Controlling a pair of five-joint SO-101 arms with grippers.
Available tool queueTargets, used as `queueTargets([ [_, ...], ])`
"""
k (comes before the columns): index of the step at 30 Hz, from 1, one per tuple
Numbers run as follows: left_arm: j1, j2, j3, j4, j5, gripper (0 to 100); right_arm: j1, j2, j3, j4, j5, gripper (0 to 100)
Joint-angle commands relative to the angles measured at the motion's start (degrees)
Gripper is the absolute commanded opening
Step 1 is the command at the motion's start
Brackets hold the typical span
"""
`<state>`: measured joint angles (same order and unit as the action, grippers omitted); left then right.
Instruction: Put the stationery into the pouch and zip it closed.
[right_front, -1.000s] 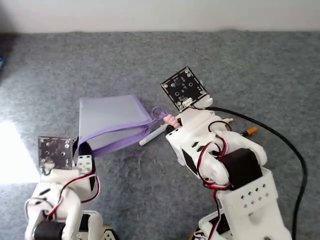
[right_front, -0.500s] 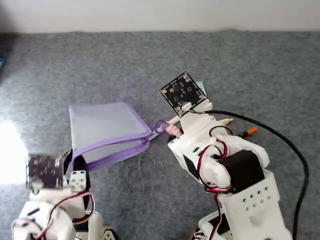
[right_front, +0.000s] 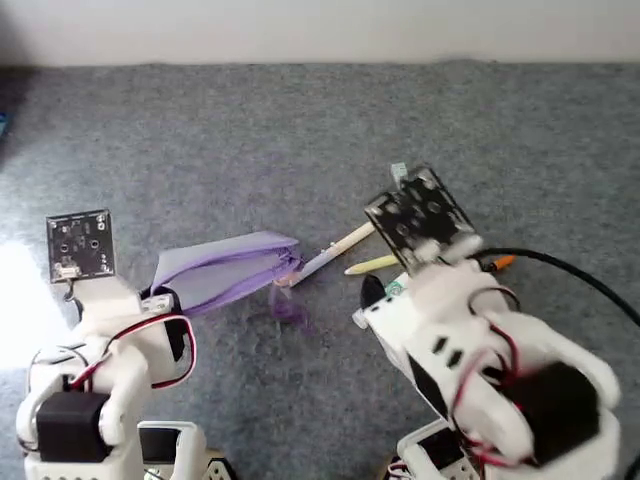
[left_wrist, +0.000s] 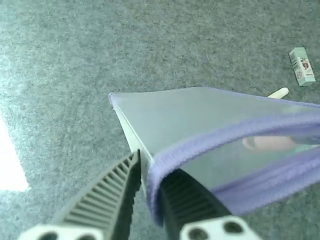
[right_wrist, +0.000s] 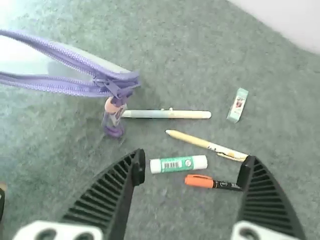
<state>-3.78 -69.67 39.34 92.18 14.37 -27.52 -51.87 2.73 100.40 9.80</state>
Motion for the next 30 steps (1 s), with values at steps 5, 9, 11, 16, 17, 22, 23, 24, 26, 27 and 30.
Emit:
queueTargets([
  [5, 0.18, 2.64, -1.36, 0.44, 0.79, 1, 13.23, 2.51, 5.71, 1.98, -0.09, 29.6],
  [9, 0.09, 2.64, -1.36, 0.44, 1.05, 1, 20.18, 10.68, 11.78, 1.8, -2.46, 29.6],
  [11, 0.09, 2.46, -0.92, 0.44, 2.37, 1, 23.08, 16.04, 12.04, 0.57, -8.35, 29.6],
  [16, 0.09, 2.37, 2.42, 0.09, 4.57, 1, 28.35, 30.29, 12.04, -6.81, -19.08, 29.6],
  [17, 0.09, 2.37, 2.77, 0.09, 4.57, 1, 28.97, 32.84, 12.04, -8.84, -20.48, 29.6],
  [22, 0.09, 2.37, 2.68, 0.09, 4.31, 1, 31.6, 42.68, 12.04, -19.38, -25.05, 29.6],
  [23, 0.26, 2.37, 2.77, 0.09, 4.31, 1, 31.87, 44.26, 12.04, -21.49, -25.32, 29.6],
  [24, 0.35, 2.37, 2.86, 0.09, 4.31, 2, 31.87, 45.76, 12.04, -23.43, -25.32, 29.6],
  [26, 0.35, 2.55, 2.95, 0.0, 4.31, 3, 31.87, 48.48, 12.04, -26.86, -25.32, 29.6],
  [27, 0.09, 2.55, 2.95, -0.09, 4.31, 4, 31.87, 49.8, 12.04, -28.18, -25.32, 29.6],
  [30, 0.09, 2.37, 2.95, -1.23, 4.31, 5, 31.96, 53.32, 12.04, -31.25, -25.32, 29.6],
])
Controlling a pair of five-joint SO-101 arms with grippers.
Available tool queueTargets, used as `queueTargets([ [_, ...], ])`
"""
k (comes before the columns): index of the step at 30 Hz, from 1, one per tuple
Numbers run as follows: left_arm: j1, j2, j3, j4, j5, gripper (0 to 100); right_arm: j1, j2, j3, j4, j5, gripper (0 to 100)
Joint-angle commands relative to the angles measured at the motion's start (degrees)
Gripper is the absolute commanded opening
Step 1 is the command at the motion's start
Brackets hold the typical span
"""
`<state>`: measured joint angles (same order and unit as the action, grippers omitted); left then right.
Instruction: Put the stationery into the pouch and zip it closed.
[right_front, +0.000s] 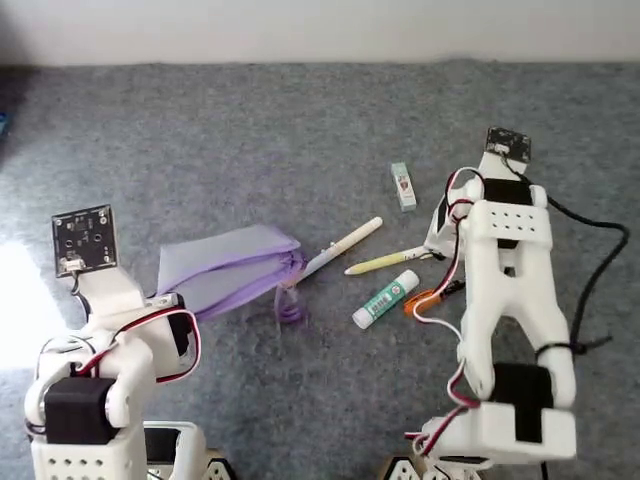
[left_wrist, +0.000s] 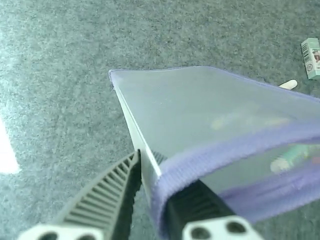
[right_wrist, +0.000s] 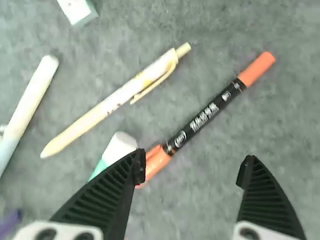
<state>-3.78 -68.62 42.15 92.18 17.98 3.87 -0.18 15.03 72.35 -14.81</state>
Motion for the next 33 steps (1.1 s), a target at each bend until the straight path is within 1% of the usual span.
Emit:
queueTargets([
  [1, 0.09, 1.32, 0.13, -1.67, 0.7, 5, 1.01, 2.68, -0.26, -4.09, -0.7, 29.6],
  [5, 0.09, 1.32, 0.13, -2.73, 0.7, 5, 3.82, 6.81, -0.26, -6.46, -0.7, 29.6],
  [11, 0.09, 1.41, 0.22, -2.46, 0.7, 5, 6.02, 13.49, -3.34, -6.2, -0.7, 29.1],
  [13, 0.09, 1.41, 0.22, -2.46, 0.79, 5, 6.02, 16.31, -5.45, -6.2, -0.53, 24.0],
  [18, 0.0, 1.32, 0.22, -2.37, 0.97, 5, 5.76, 24.22, -12.31, -5.32, -0.35, 0.1],
  [20, 0.0, 1.32, 0.22, -2.37, 0.97, 5, 5.85, 26.95, -15.21, -2.33, -0.35, 3.4],
  [23, 0.0, 1.32, 0.22, -2.37, 0.97, 5, 6.02, 29.05, -19.78, 3.21, -0.35, 0.5],
  [24, 0.0, 1.32, 0.22, -2.37, 0.97, 5, 6.02, 29.14, -21.1, 5.58, -0.35, 0.9],
  [29, 0.0, 1.32, 0.22, -2.37, 0.97, 5, 6.11, 28.35, -26.81, 16.22, -0.35, 0.9],
  [33, 0.0, 1.32, 0.13, -2.29, 1.58, 5, 6.64, 24.22, -28.31, 21.14, -0.35, 0.9],
])
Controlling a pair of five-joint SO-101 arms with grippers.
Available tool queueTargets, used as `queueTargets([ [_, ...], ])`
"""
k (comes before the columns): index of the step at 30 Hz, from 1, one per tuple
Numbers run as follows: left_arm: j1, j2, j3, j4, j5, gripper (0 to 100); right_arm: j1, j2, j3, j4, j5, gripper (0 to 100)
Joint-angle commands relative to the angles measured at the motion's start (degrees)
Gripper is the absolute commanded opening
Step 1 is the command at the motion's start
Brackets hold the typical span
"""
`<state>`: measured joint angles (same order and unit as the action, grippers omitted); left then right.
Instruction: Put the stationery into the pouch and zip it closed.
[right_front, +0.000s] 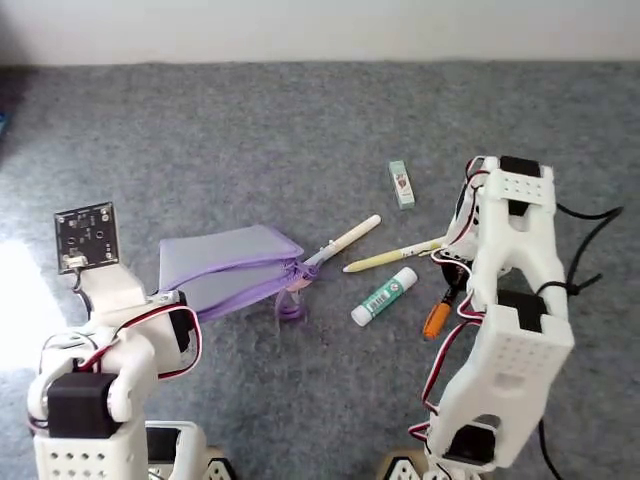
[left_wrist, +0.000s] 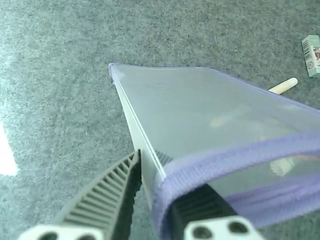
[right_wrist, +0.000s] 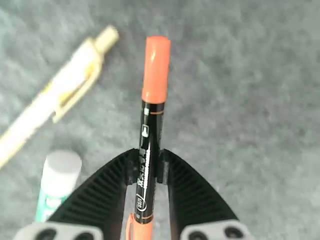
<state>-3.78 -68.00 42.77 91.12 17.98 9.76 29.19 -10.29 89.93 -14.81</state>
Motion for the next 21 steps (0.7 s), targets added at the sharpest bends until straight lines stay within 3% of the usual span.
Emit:
queueTargets([
  [1, 0.0, 0.7, -0.57, -1.05, 2.55, 5, 0.75, -6.73, -2.99, 4.18, -0.35, 0.9],
  [6, 0.09, 0.88, -0.92, 0.62, 6.33, 5, 0.31, -15.87, -2.99, 9.45, 0.09, 0.9],
  [14, 0.0, 1.05, -1.89, 0.53, 6.42, 1, -1.36, -35.12, 0.7, 12.88, 8.79, 0.9],
  [21, 0.26, 1.14, -4.79, 0.79, 6.42, 1, -8.84, -56.13, 5.27, 12.79, 11.78, 0.8],
])
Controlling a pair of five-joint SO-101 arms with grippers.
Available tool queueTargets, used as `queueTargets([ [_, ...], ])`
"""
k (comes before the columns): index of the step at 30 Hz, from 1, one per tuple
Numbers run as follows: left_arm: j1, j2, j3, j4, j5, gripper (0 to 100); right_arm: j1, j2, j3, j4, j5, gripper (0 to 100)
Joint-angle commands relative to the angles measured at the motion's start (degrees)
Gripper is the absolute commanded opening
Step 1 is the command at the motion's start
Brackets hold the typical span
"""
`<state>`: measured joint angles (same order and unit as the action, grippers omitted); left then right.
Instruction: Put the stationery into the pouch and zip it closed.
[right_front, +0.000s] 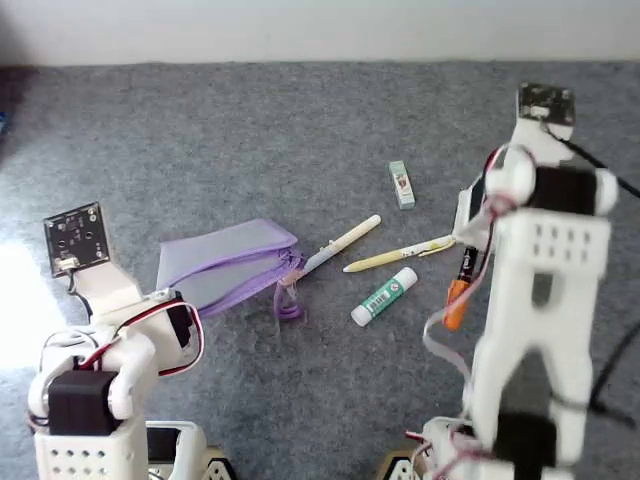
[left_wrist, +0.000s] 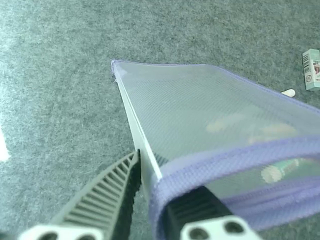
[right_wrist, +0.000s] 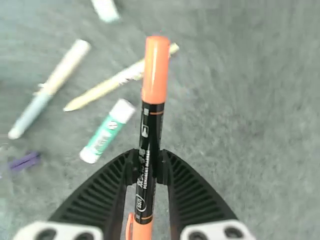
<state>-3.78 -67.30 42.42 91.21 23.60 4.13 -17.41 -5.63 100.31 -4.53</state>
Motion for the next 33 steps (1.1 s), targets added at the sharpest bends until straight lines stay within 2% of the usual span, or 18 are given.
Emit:
queueTargets([
  [1, 0.35, 0.44, -5.85, 0.7, 0.79, 1, -4.62, -12.0, 1.23, 2.42, 1.93, 0.8],
  [10, 0.0, 0.53, -10.95, 1.85, 1.05, 1, -19.3, -27.47, 1.85, -0.04, 1.76, 0.8],
  [13, 0.0, 0.53, -11.03, 1.85, 3.69, 1, -22.99, -32.4, 1.85, -0.04, 1.67, 0.8],
  [18, 0.0, 0.53, -10.77, 1.76, 4.04, 1, -28.35, -39.25, 2.02, -1.27, 1.49, 0.8],
  [25, 0.09, 2.73, -11.56, 2.99, 5.19, 1, -29.14, -46.11, 11.16, -15.96, 2.02, 0.8],
  [33, 0.0, 19.34, -22.29, 9.05, 8.88, 1, -29.14, -51.65, 23.12, -26.51, 2.02, 0.8],
])
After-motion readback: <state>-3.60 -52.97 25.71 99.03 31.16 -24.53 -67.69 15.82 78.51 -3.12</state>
